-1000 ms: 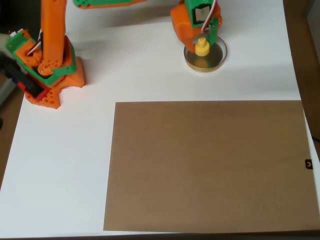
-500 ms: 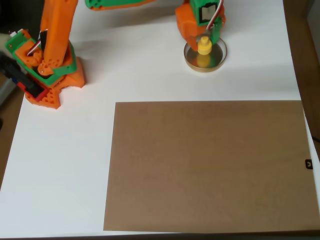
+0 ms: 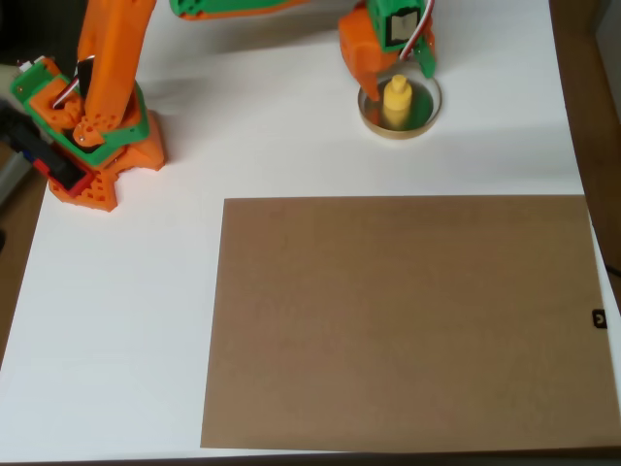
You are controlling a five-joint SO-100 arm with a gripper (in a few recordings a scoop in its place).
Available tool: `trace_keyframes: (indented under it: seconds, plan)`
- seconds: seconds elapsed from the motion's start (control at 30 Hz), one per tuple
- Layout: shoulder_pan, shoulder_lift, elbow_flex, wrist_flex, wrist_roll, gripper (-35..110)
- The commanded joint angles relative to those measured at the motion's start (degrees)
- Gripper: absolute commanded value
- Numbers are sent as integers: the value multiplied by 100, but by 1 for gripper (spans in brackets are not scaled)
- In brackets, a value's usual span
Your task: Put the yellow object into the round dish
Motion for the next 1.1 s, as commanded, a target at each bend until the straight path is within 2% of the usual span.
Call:
trace_keyframes:
  seconds: [0.0,0.6,0.77,1.07]
  plan:
    - [-18,993,299,-62,-237,28]
    - [615,4632,3340,-202,-1274,28]
    - [1169,5713,4192,-105,-1582,27]
    - [2786,7330,4983,79,-1942,26]
